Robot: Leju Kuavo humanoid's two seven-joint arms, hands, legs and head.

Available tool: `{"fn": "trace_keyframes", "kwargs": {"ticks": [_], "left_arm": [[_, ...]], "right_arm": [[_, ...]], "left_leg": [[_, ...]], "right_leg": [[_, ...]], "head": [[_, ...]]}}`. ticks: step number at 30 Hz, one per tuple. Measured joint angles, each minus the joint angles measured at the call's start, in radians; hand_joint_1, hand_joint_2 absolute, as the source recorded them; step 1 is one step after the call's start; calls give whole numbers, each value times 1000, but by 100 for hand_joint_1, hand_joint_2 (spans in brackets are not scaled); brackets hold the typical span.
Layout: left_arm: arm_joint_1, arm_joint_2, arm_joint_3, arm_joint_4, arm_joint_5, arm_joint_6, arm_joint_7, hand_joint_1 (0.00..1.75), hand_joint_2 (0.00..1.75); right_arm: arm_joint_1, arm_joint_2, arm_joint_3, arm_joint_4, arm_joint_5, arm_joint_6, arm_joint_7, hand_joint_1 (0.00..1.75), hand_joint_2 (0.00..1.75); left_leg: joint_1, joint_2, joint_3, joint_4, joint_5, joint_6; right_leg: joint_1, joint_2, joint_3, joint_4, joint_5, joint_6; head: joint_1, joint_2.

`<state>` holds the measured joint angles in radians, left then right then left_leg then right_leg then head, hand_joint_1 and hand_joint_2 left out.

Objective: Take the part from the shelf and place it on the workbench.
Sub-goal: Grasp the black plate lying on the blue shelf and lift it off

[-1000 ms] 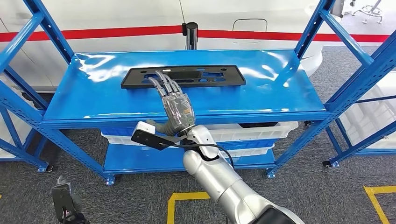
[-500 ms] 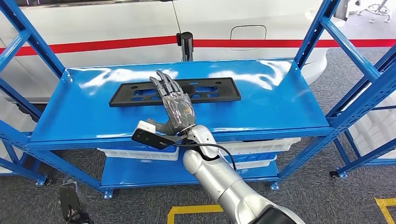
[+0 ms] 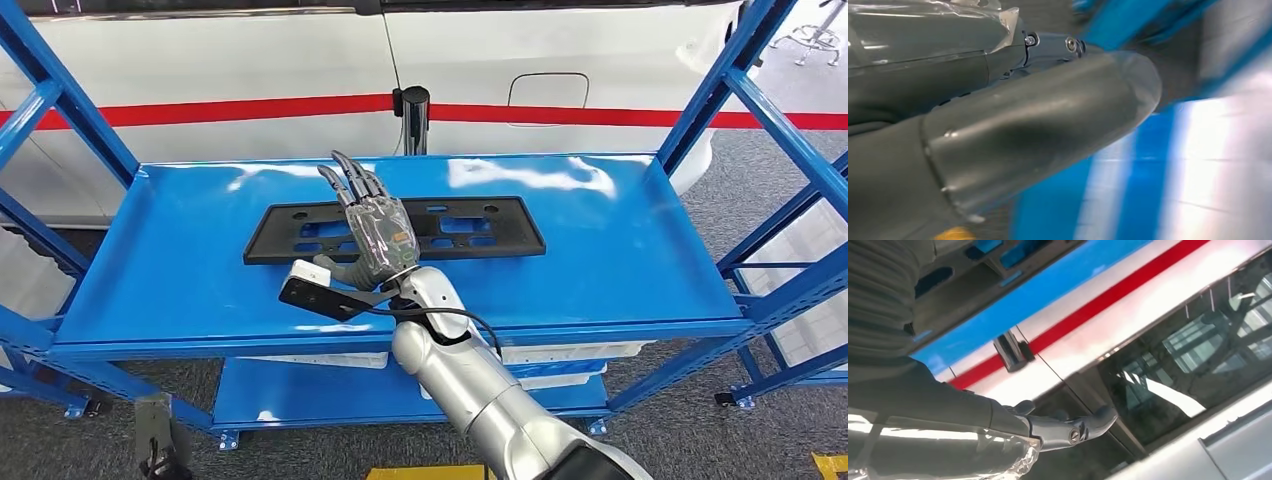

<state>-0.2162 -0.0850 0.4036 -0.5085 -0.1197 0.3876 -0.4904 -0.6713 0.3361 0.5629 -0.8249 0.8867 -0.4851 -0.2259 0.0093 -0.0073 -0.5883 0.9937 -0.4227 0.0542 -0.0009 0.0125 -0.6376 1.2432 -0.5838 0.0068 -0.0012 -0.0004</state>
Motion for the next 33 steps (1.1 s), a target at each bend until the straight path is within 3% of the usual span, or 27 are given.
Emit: {"fn": "trace_keyframes", "kwargs": {"ticks": [1, 2, 3, 5, 6, 8, 10, 12, 13, 17, 21, 25, 28, 33], "left_arm": [[8, 8, 0, 39, -16, -14, 64, 0, 0], [23, 14, -1, 77, -33, -31, 132, 0, 0], [42, 20, -3, 114, -50, -53, 205, 0, 0], [87, 26, -15, 174, -94, -120, 398, 0, 0], [108, 29, -28, 200, -122, -160, 520, 0, 0], [140, 29, -63, 243, -181, -229, 750, 0, 0], [159, 24, -104, 268, -236, -303, 908, 0, 0], [164, 17, -146, 286, -276, -379, 1011, 0, 0], [164, 13, -165, 292, -286, -405, 1042, 0, 0], [164, 5, -207, 307, -301, -438, 1081, 0, 0], [161, -10, -229, 310, -327, -434, 1002, 0, 0], [141, -39, -256, 310, -379, -416, 942, 0, 0], [76, -65, -288, 305, -445, -405, 924, 0, 0], [-59, -101, -334, 282, -485, -407, 943, 0, 0]], "right_arm": [[9, -1, 0, -4, 1, 2, 4, 0, 175], [18, -3, 0, -10, 3, 3, 7, 0, 175], [27, -5, 0, -16, 4, 4, 9, 0, 175], [38, -8, 0, -26, 5, 8, 11, 0, 175], [41, -10, 0, -30, 4, 12, 12, 0, 175], [48, -10, 2, -38, 3, 21, 16, 0, 175], [53, -6, 8, -51, 7, 31, 22, 0, 175], [56, -1, 20, -65, 14, 43, 26, 0, 175], [57, 1, 26, -71, 15, 48, 27, 0, 175], [65, 1, 45, -91, 17, 66, 29, 0, 175], [66, 3, 81, -118, -2, 115, 50, 0, 175], [43, 3, 150, -128, -56, 122, 90, 0, 175], [17, 3, 214, -115, -127, 114, 117, 0, 175], [-26, 3, 335, -81, -196, 90, 137, 0, 175]], "left_leg": [[0, 0, 6, 0, -7, -1], [0, 0, 14, 1, -15, -4], [0, 1, 23, 1, -23, -7], [0, 3, 41, 2, -41, -16], [-1, 3, 46, 3, -49, -22], [-1, 3, 52, 8, -58, -35], [2, 7, 56, 9, -65, -28], [5, 12, 62, 4, -72, -14], [6, 13, 64, 0, -72, -12], [6, 16, 70, -12, -74, -15], [7, 17, 70, -15, -73, -20], [9, 17, 71, -16, -71, -43], [9, 14, 69, -16, -68, -52], [7, 8, 72, -15, -67, -53]], "right_leg": [[-1, 0, -29, 18, -10, 2], [-4, 0, -42, 3, -2, 6], [-7, -1, -39, -41, 25, 15], [-12, -3, -11, -165, 107, 31], [-12, -5, 2, -206, 132, 30], [-9, -9, 15, -233, 150, 9], [-9, -8, 26, -237, 160, -1], [-7, -8, 32, -239, 159, -3], [-5, -8, 32, -239, 157, -6], [-3, -8, 33, -239, 153, -12], [-2, -8, 33, -239, 152, -13], [1, -9, 33, -238, 153, -14], [1, -13, 33, -238, 153, -14], [-2, -18, 40, -238, 154, -14]], "head": [[0, 0], [1, 0], [1, 0], [0, 0], [0, 0], [-1, 0], [-1, 0], [-2, 0], [-2, 0], [-3, 0], [-3, 0], [-2, 0], [-2, 0], [-2, 0]]}}
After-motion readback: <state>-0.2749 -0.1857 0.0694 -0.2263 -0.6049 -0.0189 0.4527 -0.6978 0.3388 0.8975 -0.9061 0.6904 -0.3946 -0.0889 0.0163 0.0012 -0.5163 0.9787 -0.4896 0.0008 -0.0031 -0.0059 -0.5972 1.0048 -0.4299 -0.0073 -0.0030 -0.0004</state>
